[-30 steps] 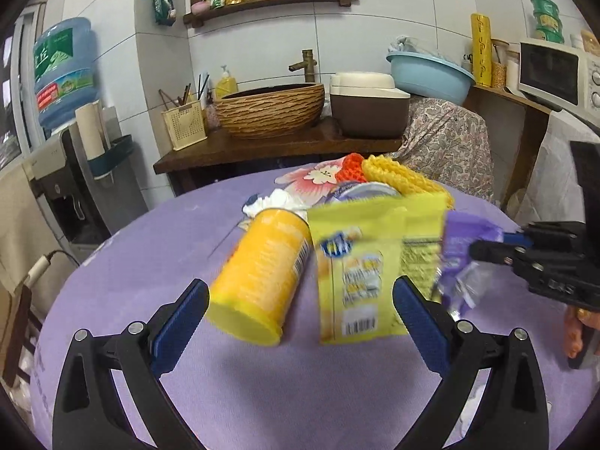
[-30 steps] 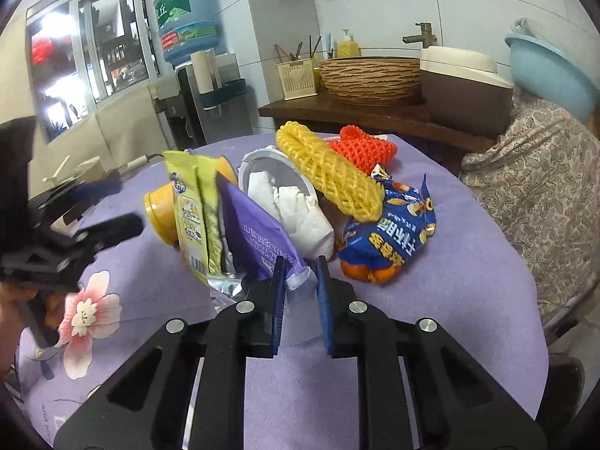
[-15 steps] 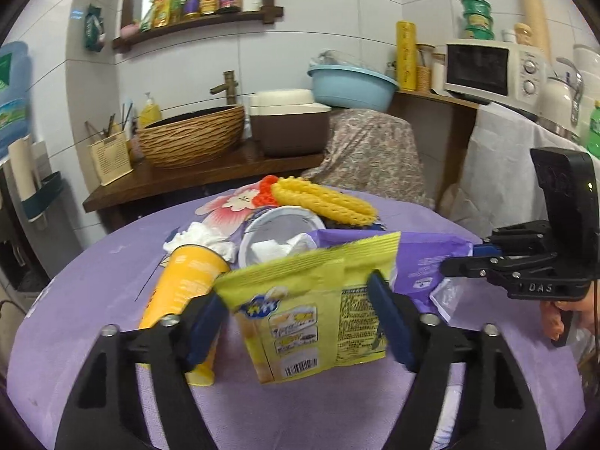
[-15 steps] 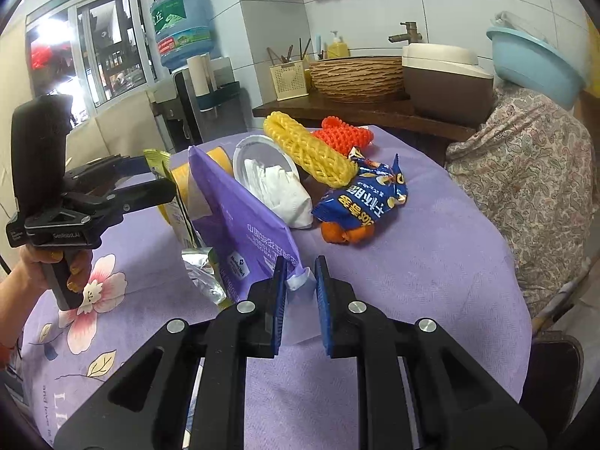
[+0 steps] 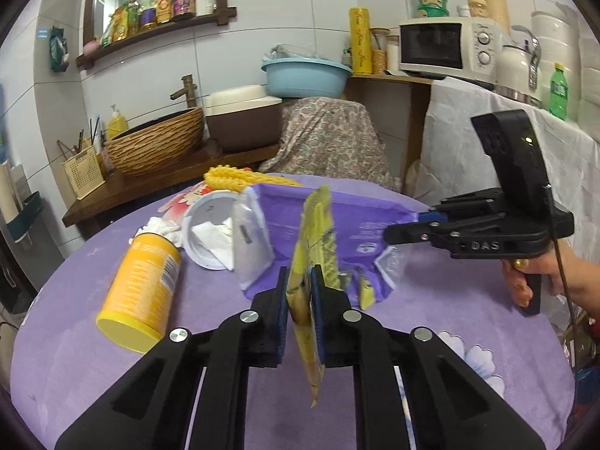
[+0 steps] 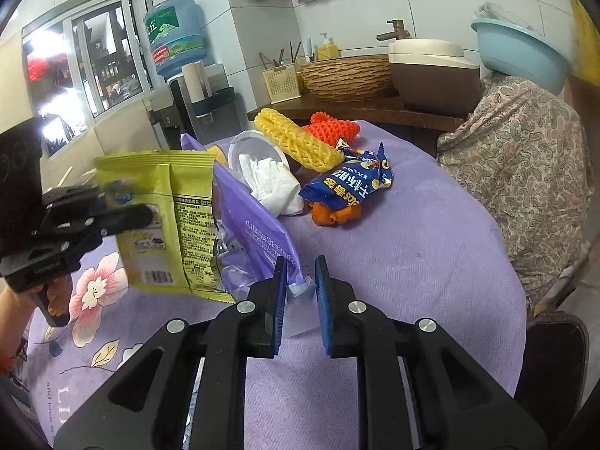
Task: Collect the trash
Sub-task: 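Carry the purple bag into the bin and open the right tool while the left tool carries the yellow bag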
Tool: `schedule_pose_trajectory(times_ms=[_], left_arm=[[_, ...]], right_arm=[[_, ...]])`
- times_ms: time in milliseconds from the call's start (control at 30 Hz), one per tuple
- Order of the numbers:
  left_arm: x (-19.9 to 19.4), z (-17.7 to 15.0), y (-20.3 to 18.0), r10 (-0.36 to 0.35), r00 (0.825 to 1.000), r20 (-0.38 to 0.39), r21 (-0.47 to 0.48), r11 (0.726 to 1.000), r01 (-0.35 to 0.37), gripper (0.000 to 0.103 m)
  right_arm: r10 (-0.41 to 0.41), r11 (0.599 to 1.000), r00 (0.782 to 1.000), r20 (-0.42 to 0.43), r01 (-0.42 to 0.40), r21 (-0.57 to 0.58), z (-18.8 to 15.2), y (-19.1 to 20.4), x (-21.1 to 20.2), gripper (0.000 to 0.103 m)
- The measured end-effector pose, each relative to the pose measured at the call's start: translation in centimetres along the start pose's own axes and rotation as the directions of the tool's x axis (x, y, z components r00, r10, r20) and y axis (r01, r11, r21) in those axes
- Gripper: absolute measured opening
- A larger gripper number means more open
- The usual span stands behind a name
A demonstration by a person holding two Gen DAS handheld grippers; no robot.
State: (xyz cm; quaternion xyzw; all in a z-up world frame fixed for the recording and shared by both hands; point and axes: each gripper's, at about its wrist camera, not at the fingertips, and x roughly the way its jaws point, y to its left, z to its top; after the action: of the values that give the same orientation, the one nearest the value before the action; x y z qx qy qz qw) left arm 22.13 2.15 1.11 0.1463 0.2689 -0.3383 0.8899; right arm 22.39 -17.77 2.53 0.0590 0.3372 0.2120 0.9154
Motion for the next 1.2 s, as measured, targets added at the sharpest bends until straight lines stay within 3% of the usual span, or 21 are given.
schedule_pose_trajectory(times_ms=[433, 633, 800, 1000, 1200], left_arm=[[-3.2, 1.1, -5.9, -0.003, 0.999, 0.043, -0.020, 1.000, 0.004, 0.007], [-2.5, 2.3, -9.8, -0.010, 0.999, 0.040, -0.012, 1.000, 0.010, 0.007], [-0.4, 4.5, -14.1, -0.084, 0.995, 0.058, 0.001, 0.996, 0.084, 0.007], [2.8, 7.8, -19.8, -0.177, 0.982, 0.069, 0.038, 0.984, 0.174, 0.007], [6.4, 10.2, -24.5, -0.240, 0.970, 0.048, 0.065, 0.969, 0.237, 0.007]], right_arm=[[-0.004, 0.999, 0.997, 0.083, 0.001, 0.039, -2.5, -1.6, -5.4, 0.016], [-0.073, 0.997, 0.993, 0.095, 0.069, 0.041, -4.7, -3.8, -9.1, 0.016], [-0.150, 0.987, 0.984, 0.101, 0.143, 0.077, -6.3, -6.9, -12.5, 0.015], [-0.291, 0.949, 0.952, 0.097, 0.274, 0.156, -8.4, -12.5, -17.4, 0.013], [-0.484, 0.862, 0.874, 0.043, 0.467, 0.196, -11.4, -18.3, -19.7, 0.013]])
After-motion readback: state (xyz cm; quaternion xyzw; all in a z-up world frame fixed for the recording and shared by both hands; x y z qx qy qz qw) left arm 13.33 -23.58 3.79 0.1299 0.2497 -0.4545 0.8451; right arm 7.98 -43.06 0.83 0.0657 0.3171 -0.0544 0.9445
